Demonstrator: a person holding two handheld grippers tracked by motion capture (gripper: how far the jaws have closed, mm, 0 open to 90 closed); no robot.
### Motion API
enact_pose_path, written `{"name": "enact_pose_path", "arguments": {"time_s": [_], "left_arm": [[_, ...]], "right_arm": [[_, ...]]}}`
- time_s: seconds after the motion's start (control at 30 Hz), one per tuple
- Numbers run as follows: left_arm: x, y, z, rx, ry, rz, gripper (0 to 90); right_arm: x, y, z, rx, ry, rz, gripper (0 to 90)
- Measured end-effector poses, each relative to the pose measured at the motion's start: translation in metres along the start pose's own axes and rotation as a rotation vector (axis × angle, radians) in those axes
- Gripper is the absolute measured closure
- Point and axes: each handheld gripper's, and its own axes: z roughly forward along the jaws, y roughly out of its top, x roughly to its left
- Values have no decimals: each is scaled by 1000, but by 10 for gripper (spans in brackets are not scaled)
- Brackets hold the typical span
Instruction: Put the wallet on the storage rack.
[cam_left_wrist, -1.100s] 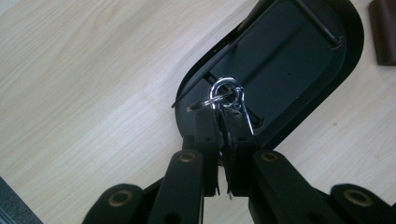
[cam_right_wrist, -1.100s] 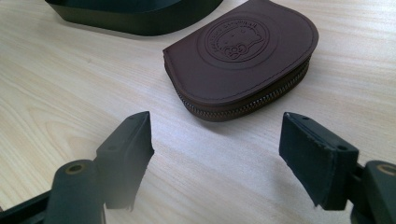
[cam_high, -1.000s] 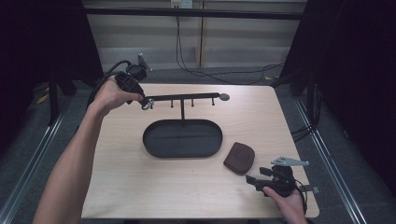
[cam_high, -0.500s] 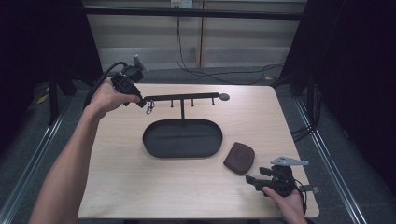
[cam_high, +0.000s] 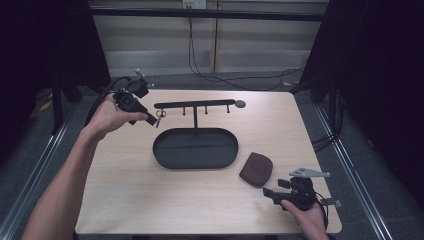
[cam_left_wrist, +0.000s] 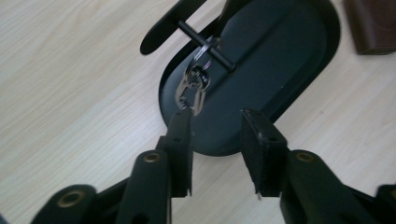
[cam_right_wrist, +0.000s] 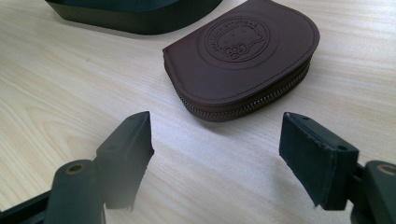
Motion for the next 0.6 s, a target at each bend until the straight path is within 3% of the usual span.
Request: {"name": "enact_pose_path", "arguments": {"time_s": [0.1, 0.2, 0.23, 0.6], "left_arm": [[-6, -6, 0, -11, 0, 21, 557], [-10, -7, 0, -12, 13, 15, 484], [-15, -11, -1, -44, 16, 7, 456], [-22, -45, 0, -144, -4, 13, 371]], "right_arm": [[0, 0, -1, -2, 2, 0, 256], [-1, 0, 0, 2, -1, 5, 256], [-1, 0, 0, 2, 0, 3, 255], [0, 0, 0, 1, -2, 9, 256]]}}
